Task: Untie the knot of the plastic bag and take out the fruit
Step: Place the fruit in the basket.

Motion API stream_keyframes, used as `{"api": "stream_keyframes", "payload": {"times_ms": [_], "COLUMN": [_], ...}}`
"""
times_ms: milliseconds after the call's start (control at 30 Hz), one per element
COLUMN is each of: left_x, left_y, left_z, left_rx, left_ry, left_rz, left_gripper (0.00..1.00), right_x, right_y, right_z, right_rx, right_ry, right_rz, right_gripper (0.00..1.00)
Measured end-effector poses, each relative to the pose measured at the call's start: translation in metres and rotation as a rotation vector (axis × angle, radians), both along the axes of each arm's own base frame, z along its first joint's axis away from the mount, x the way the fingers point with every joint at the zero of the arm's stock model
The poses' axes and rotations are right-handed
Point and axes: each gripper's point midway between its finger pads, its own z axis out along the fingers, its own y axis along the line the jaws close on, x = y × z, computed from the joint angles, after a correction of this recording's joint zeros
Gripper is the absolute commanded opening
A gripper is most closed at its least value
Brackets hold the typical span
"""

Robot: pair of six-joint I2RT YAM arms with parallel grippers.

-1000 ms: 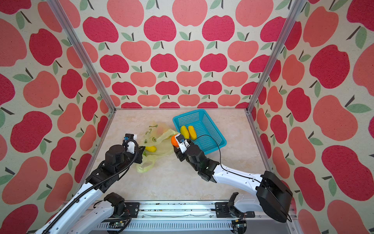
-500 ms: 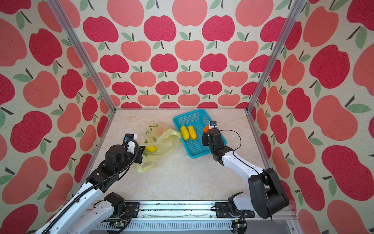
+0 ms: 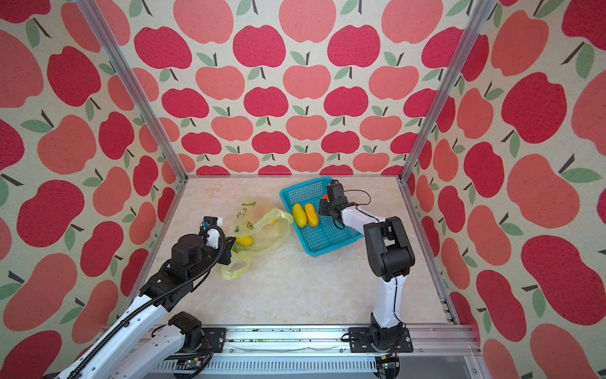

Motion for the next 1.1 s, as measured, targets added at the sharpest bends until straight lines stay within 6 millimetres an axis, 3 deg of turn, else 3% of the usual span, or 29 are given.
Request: {"api": "stream_keyframes", "payload": {"times_ms": [200, 367, 667, 800, 967, 1100], "left_x": [0.0, 0.0, -0.001, -0.001, -0.001, -0.001], "left_y": [0.0, 0.0, 0.001, 0.001, 0.001, 0.001], "left_z": [0.0, 0.0, 0.002, 0.002, 0.002, 0.002], "left_rx": [0.0, 0.0, -0.003, -0.003, -0.004, -0.003], "left_ry": [0.0, 0.0, -0.006, -0.007, -0.008, -0.006], "left_rz": [0.001, 0.001, 0.001, 0.002, 0.002, 0.002], "left_gripper": [0.0, 0.0, 0.0, 0.0, 0.0, 0.0], "right_x": [0.023, 0.034, 0.038, 0.038, 0.032, 0.014], "right_y": [0.012, 0.021, 0.027, 0.028, 0.025, 0.018], "right_z": [-0.019, -0.022, -0.027, -0.025, -0.003, 0.037], "right_rx": [0.004, 0.022, 0.044, 0.052, 0.059, 0.081], "right_ry": [0.051, 0.058, 0.076, 0.077, 0.049, -0.015], "right_rz": [0.017, 0.032, 0.035, 0.042, 0.041, 0.042], "right_gripper": [0.41, 0.53, 0.87, 0.94, 0.96, 0.96]}}
